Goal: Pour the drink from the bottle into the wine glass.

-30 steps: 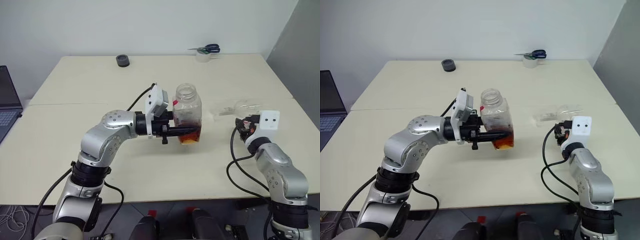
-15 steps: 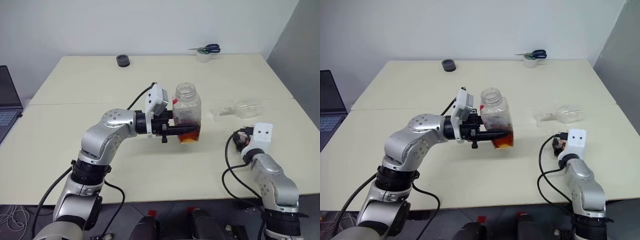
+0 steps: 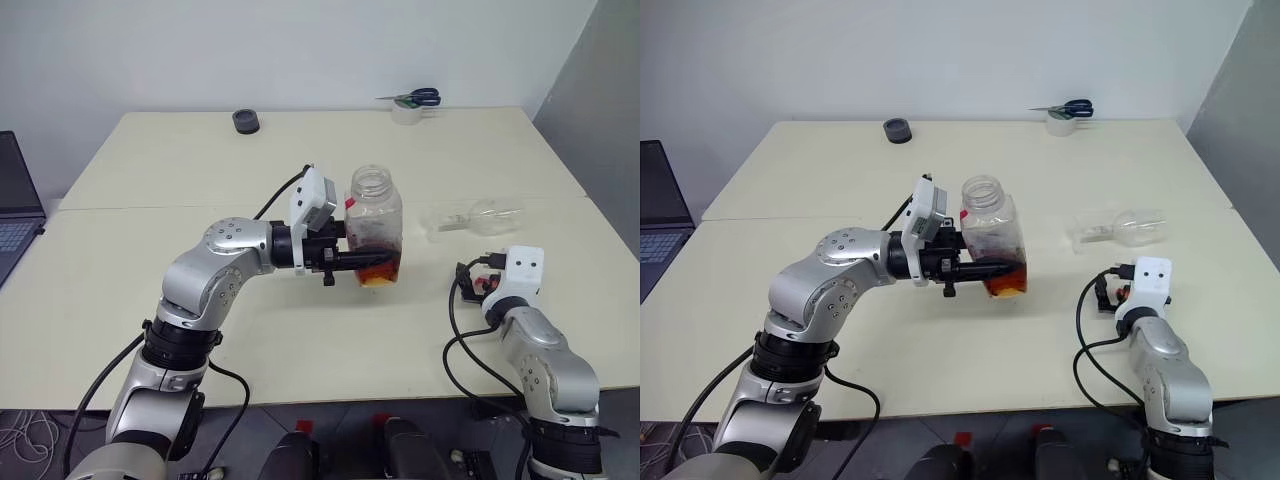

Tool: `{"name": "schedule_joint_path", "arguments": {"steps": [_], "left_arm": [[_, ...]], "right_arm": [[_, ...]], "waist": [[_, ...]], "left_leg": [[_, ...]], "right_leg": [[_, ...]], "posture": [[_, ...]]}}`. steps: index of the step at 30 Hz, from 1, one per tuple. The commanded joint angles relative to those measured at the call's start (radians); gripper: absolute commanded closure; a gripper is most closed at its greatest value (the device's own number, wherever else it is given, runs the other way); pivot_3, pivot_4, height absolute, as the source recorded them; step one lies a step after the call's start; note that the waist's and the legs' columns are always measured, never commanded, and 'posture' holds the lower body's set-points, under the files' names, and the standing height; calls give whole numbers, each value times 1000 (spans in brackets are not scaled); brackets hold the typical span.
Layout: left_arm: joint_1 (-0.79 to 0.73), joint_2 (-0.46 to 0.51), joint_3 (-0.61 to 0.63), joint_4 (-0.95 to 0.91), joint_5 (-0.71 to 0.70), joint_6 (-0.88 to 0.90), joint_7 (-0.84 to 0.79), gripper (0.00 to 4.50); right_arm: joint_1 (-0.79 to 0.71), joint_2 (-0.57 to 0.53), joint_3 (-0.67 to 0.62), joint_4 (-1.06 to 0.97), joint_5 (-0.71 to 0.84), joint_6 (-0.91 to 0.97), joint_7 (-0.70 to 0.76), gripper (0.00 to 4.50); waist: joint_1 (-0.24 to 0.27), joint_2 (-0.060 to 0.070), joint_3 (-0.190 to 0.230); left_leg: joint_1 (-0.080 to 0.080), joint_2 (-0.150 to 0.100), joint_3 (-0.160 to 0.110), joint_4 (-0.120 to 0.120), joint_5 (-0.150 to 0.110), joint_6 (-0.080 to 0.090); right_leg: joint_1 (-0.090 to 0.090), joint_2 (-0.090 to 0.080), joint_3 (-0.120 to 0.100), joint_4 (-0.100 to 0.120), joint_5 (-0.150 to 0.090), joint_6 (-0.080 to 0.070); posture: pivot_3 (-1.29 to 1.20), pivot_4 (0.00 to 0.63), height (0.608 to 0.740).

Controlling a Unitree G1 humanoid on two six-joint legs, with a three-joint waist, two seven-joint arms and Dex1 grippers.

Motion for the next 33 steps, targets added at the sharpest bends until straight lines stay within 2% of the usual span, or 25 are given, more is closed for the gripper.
{"name": "schedule_joint_path", "arguments": {"steps": [1, 5, 8, 11, 13, 15, 17, 19, 21, 24, 33], "left_arm": [[-20, -1, 17, -32, -9, -19, 1, 2709], [-14, 0, 20, -38, -4, -22, 11, 2709], [-17, -4, 34, -28, 2, -25, 39, 2709], [-21, -1, 42, -15, 18, -32, 63, 2709], [-21, 0, 44, -8, 28, -38, 75, 2709], [-18, 0, 53, -8, 34, -36, 99, 2709], [-9, 6, 67, -11, 44, -35, 127, 2709], [-2, 16, 78, 1, 59, -43, 146, 2709], [-8, 22, 89, 40, 93, -66, 175, 2709], [-46, 19, 115, 124, 157, -110, 255, 2709], [-154, -13, 252, 412, 341, -272, 623, 2709]], "right_arm": [[-17, -31, 8, -55, -10, 6, 30, 40], [-29, -131, 36, -70, -35, -35, 113, 40], [-43, -267, 17, -101, 20, -104, 298, 40], [-98, -362, -72, -176, 249, -81, 529, 40], [-133, -411, -109, -212, 376, -29, 610, 40], [-198, -475, -149, -235, 538, 95, 641, 40], [-301, -552, -185, -219, 852, 267, 613, 40], [-410, -570, -185, -185, 984, 321, 548, 40], [-491, -576, -165, -140, 1028, 337, 505, 40], [-548, -568, -117, -112, 1011, 330, 494, 40], [-560, -463, 39, -133, 843, 213, 516, 40]], "waist": [[0, 0, 0], [0, 0, 0], [0, 0, 0], [-1, 0, 0], [-2, 0, 0], [0, 0, 0], [1, -1, 1], [0, -1, 1], [2, -1, 1], [5, -2, 1], [6, -3, 1]], "left_leg": [[0, 0, 0, 0, 0, 0], [0, 0, 0, 0, 0, 0], [0, -1, 0, 0, 0, 0], [0, 0, 0, 0, 0, 0], [0, 1, 0, 0, 0, 0], [0, 0, -1, 0, 0, 1], [0, 0, -2, 1, 0, 1], [0, 0, -2, 1, -1, 1], [0, 1, -2, 0, -1, 1], [0, 0, -3, 1, -1, 1], [-3, -1, -2, 1, 0, 1]], "right_leg": [[0, 0, 0, 0, 0, 0], [0, 0, 0, 0, 0, 0], [1, 1, -1, -1, 0, 0], [1, 1, -1, -1, 0, 0], [1, 1, -1, -1, 0, 0], [2, 1, -2, -1, 0, 0], [3, 0, -2, -1, 0, 0], [3, -1, -2, -2, 0, 0], [3, -1, -2, -2, 0, 0], [3, -1, -2, -2, 0, 0], [0, -3, -2, -2, 0, 0]], "posture": [[0, 150, 740], [0, 150, 740], [0, 150, 740], [0, 150, 740], [0, 150, 740], [0, 150, 740], [0, 150, 740], [0, 150, 740], [0, 150, 740], [0, 150, 740], [0, 150, 740]]}}
